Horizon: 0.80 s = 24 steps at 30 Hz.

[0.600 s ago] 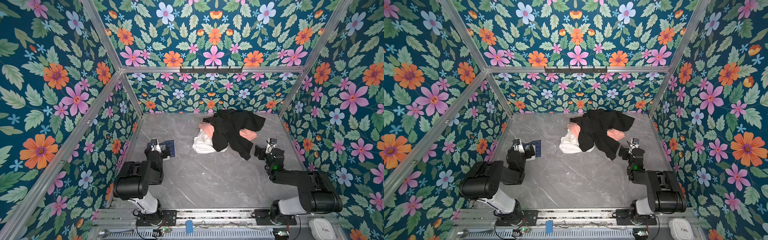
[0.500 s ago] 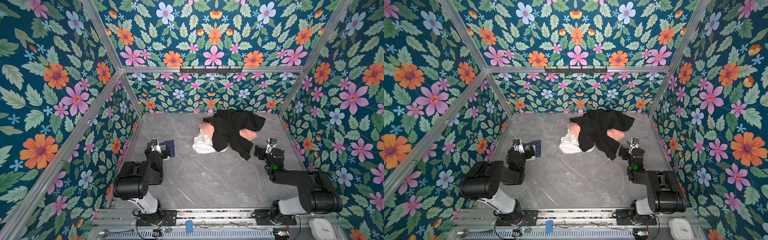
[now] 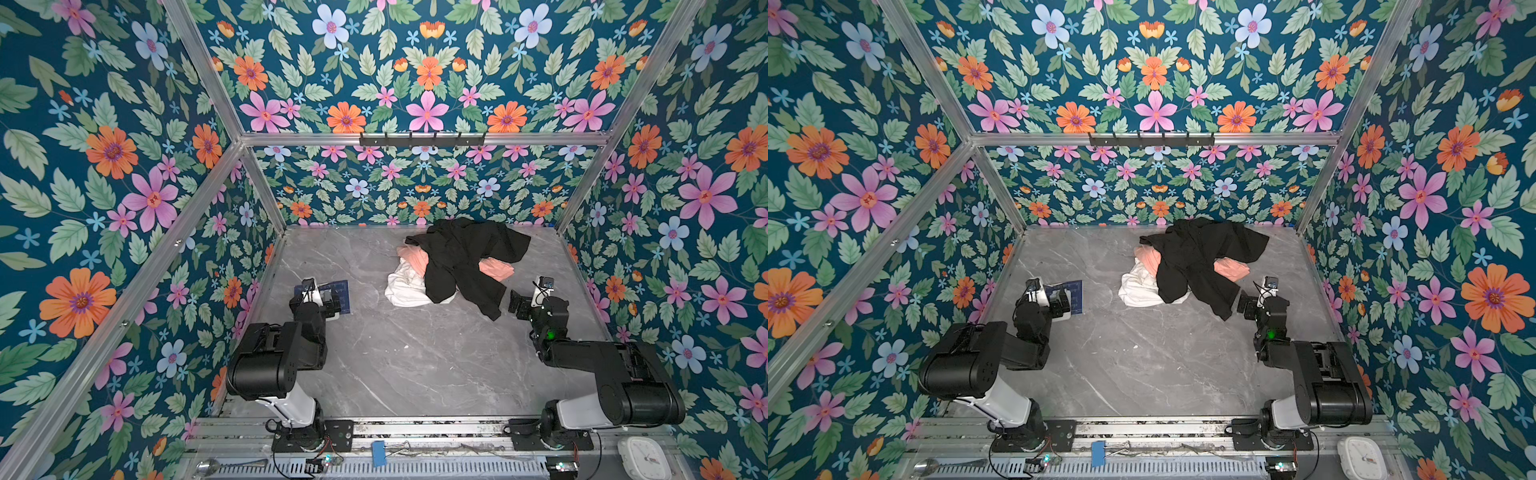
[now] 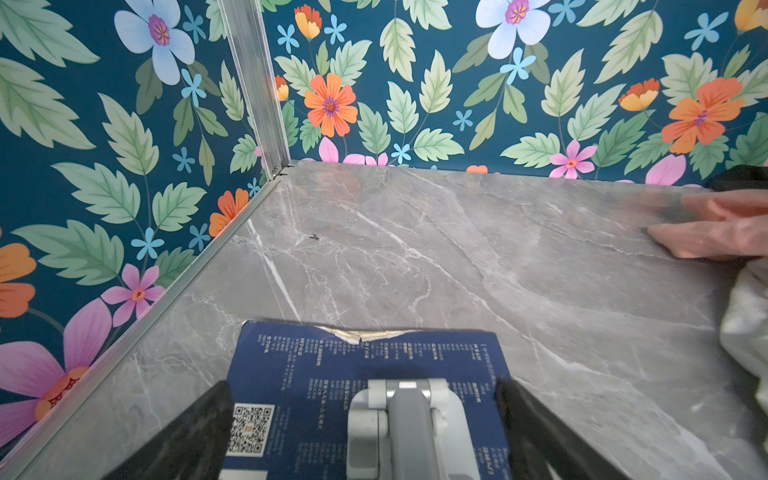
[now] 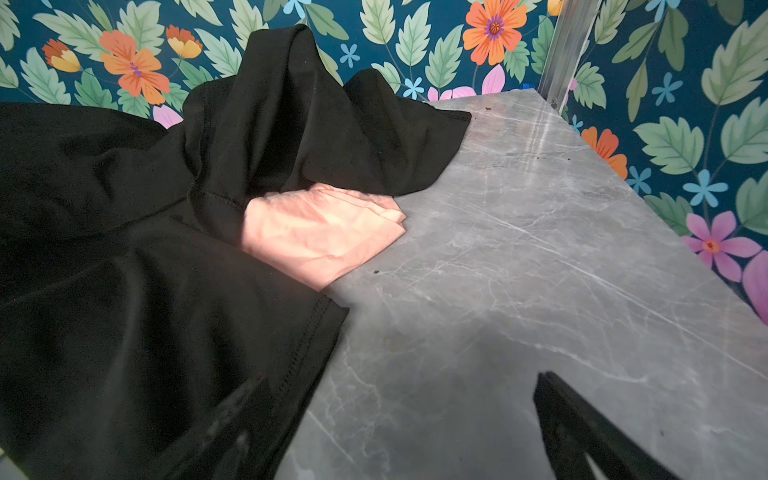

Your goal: Pick out a specific cloth from the pile

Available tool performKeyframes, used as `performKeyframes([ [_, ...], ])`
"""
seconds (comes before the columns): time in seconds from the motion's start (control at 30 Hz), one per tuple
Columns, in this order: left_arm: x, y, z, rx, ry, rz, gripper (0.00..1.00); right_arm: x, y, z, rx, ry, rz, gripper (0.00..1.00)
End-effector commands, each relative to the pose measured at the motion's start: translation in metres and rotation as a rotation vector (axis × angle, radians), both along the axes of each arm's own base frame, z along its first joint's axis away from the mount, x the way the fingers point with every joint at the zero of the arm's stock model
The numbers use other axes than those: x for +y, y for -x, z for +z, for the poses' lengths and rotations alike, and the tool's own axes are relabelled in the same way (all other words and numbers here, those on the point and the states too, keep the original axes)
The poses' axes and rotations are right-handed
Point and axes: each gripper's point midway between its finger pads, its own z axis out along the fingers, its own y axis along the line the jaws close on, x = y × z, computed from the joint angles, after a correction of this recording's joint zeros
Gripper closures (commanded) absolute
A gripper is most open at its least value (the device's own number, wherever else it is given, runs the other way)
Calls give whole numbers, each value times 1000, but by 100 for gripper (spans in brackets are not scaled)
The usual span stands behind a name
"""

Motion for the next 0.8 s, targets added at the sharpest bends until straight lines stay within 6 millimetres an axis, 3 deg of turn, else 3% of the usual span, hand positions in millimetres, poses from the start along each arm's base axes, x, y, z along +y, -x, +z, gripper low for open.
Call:
performKeyframes([
  [0.0,-1,-1,8,-28,-6,-5,0,1,-1,3,-7,-4,9,1],
  [0.77,-1,-1,7,-28,-7,-5,0,2,-2,2,-3,-16,18,1],
])
